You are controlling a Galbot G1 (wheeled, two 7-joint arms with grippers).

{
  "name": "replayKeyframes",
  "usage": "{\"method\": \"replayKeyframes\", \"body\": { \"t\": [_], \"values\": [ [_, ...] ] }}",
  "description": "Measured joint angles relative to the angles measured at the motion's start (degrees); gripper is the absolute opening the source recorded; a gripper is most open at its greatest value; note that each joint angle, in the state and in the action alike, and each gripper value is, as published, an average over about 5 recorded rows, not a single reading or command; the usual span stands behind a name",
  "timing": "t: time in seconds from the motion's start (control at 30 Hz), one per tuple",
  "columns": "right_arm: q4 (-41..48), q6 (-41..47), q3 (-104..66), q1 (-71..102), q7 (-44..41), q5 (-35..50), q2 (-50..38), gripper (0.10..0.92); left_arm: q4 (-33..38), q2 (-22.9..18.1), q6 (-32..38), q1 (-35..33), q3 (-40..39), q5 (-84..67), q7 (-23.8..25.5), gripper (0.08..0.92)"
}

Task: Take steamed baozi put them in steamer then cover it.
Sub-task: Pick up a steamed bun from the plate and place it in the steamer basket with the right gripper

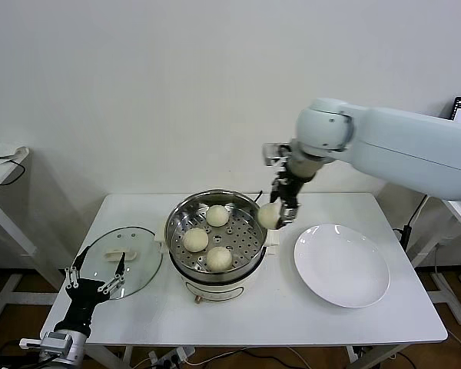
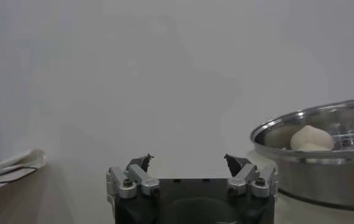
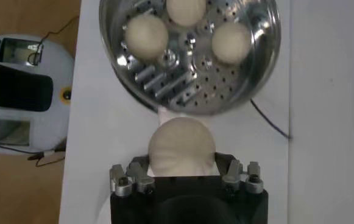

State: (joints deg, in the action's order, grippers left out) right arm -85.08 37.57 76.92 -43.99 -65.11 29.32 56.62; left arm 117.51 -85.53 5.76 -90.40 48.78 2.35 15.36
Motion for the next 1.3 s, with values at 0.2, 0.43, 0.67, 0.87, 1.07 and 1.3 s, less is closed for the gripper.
{"method": "replayKeyframes", "body": {
  "t": [0.2,0.43,0.67,0.87,1.07,1.3],
  "values": [
    [4.54,0.39,0.16,1.92,0.05,0.12,7.16,0.712,-0.46,0.28,-0.06,0.12,0.58,-0.26,0.21,0.823],
    [9.20,0.38,-0.11,4.86,-0.36,-1.44,12.34,0.712,-0.84,0.24,-0.15,0.36,0.73,-0.40,0.24,0.823],
    [12.51,0.16,-0.19,7.79,-0.91,-3.75,14.75,0.712,-1.51,0.39,-0.17,0.58,1.00,-0.51,0.24,0.823],
    [14.19,-0.03,-0.40,9.60,-1.15,-5.53,15.61,0.710,-2.01,0.54,-0.18,0.81,1.23,-0.66,0.24,0.823],
    [14.76,-0.04,-0.35,10.60,-1.32,-6.62,15.72,0.711,-2.08,0.52,-0.17,0.84,1.29,-0.69,0.25,0.823],
    [15.06,-0.02,-0.46,11.67,-1.38,-7.70,15.38,0.710,-1.93,0.42,-0.15,0.69,1.23,-0.72,0.24,0.823]
  ]
}}
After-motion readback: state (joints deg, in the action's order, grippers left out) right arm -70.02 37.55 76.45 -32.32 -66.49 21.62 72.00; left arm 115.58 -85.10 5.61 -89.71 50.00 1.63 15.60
